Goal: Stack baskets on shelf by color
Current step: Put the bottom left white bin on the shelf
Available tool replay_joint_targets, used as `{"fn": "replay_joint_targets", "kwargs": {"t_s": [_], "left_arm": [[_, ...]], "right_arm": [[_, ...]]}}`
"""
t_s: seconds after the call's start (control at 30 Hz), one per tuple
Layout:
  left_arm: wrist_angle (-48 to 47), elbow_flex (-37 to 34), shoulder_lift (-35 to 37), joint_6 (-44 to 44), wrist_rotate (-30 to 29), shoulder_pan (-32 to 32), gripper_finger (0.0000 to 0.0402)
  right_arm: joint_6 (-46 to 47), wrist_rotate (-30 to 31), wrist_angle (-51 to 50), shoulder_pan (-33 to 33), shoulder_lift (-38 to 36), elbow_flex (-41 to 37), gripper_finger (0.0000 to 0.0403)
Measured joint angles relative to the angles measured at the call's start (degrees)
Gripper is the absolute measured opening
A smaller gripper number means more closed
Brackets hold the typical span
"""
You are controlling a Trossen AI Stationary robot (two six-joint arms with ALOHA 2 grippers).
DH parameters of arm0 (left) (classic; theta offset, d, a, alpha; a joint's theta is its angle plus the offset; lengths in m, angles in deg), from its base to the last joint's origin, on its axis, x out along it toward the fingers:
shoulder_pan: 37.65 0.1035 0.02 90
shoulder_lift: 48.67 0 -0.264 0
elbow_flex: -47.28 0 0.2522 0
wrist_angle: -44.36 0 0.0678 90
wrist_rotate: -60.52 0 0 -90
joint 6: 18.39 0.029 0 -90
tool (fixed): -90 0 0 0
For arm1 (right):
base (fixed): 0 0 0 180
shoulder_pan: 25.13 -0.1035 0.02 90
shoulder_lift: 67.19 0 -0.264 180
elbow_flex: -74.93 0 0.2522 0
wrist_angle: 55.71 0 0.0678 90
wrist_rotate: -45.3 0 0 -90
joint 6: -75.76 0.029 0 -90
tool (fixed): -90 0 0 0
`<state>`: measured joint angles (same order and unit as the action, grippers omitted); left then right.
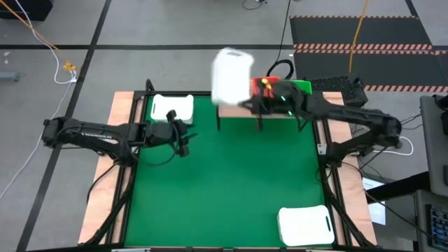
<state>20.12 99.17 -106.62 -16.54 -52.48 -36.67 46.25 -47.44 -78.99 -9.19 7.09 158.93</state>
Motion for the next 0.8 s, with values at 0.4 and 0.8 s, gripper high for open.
{"fn": "replay_joint_targets", "kwargs": {"t_s": [0.4, 0.8], "left_arm": [[-0.6, 0.0, -0.2, 7.1, 5.5, 15.1, 0.0159], [-1.7, 0.0, -0.2, 8.4, 5.6, 19.8, 0.0159]], "right_arm": [[-6.5, -9.4, -18.0, 12.6, 13.5, 13.8, 0.0], [-0.6, -10.4, -27.2, 12.6, 14.8, 13.6, 0.0]]}}
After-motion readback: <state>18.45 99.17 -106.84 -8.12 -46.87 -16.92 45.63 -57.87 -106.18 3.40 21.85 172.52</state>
